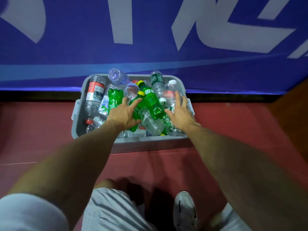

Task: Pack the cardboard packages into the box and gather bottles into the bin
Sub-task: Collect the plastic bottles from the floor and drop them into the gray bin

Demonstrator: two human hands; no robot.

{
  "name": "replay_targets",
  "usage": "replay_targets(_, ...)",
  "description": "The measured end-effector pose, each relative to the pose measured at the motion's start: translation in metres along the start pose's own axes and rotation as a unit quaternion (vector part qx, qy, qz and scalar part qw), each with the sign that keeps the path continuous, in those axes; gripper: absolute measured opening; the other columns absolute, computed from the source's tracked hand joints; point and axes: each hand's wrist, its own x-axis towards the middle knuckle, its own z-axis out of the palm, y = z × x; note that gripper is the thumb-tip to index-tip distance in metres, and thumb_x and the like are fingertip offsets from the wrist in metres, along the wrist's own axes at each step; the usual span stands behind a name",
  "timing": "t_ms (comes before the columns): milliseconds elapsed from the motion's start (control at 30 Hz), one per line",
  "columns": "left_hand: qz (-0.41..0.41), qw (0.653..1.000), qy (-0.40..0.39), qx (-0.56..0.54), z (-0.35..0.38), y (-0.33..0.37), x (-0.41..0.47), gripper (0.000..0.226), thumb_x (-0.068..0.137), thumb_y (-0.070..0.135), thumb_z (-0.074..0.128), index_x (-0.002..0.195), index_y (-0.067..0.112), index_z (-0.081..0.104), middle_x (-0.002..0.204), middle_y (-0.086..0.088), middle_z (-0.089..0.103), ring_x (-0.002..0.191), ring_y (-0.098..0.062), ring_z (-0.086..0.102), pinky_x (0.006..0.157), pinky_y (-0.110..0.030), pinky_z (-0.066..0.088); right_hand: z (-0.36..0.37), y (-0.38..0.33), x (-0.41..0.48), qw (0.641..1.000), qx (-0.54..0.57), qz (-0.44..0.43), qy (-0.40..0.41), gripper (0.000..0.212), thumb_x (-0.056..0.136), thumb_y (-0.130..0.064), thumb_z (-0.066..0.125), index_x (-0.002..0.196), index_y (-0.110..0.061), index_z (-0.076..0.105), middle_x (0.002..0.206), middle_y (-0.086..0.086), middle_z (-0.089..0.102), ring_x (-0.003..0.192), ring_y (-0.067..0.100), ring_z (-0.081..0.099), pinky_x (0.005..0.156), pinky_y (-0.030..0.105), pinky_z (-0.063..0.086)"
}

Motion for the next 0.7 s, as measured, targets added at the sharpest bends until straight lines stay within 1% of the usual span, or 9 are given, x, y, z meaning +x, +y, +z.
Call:
replay_targets(67,-0.001,1.0,-0.004,-0.007,-0.004,-0.003,0.002,0.092,0.087,0.06,0.063,0.154,0.045,0.002,0.161,-0.019,0.01,0.112,-0.036,0.062,0.078,-0.044,0.06,-0.002,0.001,0.003,1.0,0.001,0.001,0.0,0.083,0.102,-0.05,0.045,0.158,-0.025,-0.011,0.165,0.016,-0.008,0.146,0.037,0.029,0.11,0.053,0.035)
replay_targets(167,0.001,1.0,-0.001,0.006,-0.006,-0.005,0.005,0.088,0.088,0.066,0.056,0.154,0.045,0.001,0.163,-0.016,0.008,0.114,-0.035,0.062,0.075,-0.043,0.06,-0.005,0.002,0.003,1.0,-0.004,0.001,0.006,0.084,0.1,-0.054,0.046,0.158,-0.027,-0.008,0.164,0.014,-0.001,0.144,0.036,0.032,0.108,0.053,0.038)
replay_targets(300,0.011,0.999,0.018,0.031,-0.006,-0.003,0.008,0.077,0.091,0.071,0.043,0.154,0.041,0.009,0.161,-0.013,0.015,0.129,-0.035,0.05,0.075,-0.043,0.059,-0.008,0.006,0.003,1.0,-0.017,-0.007,0.002,0.086,0.097,-0.058,0.048,0.158,-0.03,-0.005,0.165,0.011,0.004,0.148,0.033,0.023,0.112,0.053,0.033)
replay_targets(367,0.01,0.999,0.03,0.037,-0.008,0.0,0.008,0.074,0.091,0.07,0.04,0.153,0.04,0.014,0.16,-0.013,0.018,0.133,-0.035,0.045,0.076,-0.044,0.059,-0.011,0.005,0.006,1.0,-0.021,-0.015,0.008,0.085,0.095,-0.06,0.05,0.158,-0.031,0.001,0.164,0.009,0.007,0.149,0.032,0.021,0.112,0.052,0.032)
replay_targets(433,0.009,0.998,0.041,0.044,-0.016,0.003,0.007,0.071,0.092,0.068,0.041,0.153,0.039,0.018,0.16,-0.013,0.019,0.136,-0.035,0.04,0.082,-0.048,0.056,-0.017,0.001,0.01,0.999,-0.026,-0.026,0.019,0.082,0.093,-0.059,0.053,0.157,-0.033,0.008,0.162,0.009,0.011,0.146,0.033,0.021,0.112,0.051,0.033)
replay_targets(533,-0.006,0.999,0.025,0.043,-0.045,0.009,-0.005,0.069,0.093,0.066,0.043,0.153,0.038,0.022,0.161,-0.012,0.017,0.142,-0.035,0.029,0.093,-0.054,0.051,-0.042,-0.016,0.01,0.998,-0.056,-0.041,-0.01,0.081,0.089,-0.056,0.056,0.156,-0.035,0.014,0.16,0.009,0.012,0.144,0.034,0.021,0.111,0.052,0.03)
replay_targets(600,-0.023,0.999,0.014,0.038,-0.078,0.012,-0.011,0.07,0.091,0.067,0.045,0.152,0.039,0.023,0.163,-0.011,0.013,0.147,-0.037,0.019,0.099,-0.06,0.047,-0.075,-0.033,0.007,0.996,-0.072,-0.051,-0.029,0.079,0.088,-0.056,0.056,0.155,-0.036,0.017,0.161,0.007,0.01,0.144,0.034,0.017,0.111,0.054,0.027)
replay_targets(633,-0.029,0.999,0.015,0.032,-0.1,0.015,-0.013,0.07,0.09,0.068,0.045,0.151,0.041,0.024,0.164,-0.012,0.012,0.149,-0.038,0.015,0.103,-0.063,0.043,-0.096,-0.042,0.006,0.995,-0.078,-0.054,-0.034,0.079,0.088,-0.055,0.056,0.155,-0.036,0.019,0.162,0.007,0.008,0.144,0.034,0.014,0.111,0.056,0.027)
replay_targets(700,-0.034,0.999,0.015,0.027,-0.151,0.027,-0.016,0.072,0.089,0.069,0.046,0.152,0.042,0.023,0.166,-0.01,0.005,0.151,-0.038,0.007,0.11,-0.067,0.03,-0.146,-0.06,0.004,0.994,-0.087,-0.054,-0.038,0.078,0.087,-0.054,0.057,0.154,-0.036,0.021,0.164,0.008,0.0,0.147,0.037,0.004,0.112,0.06,0.025)
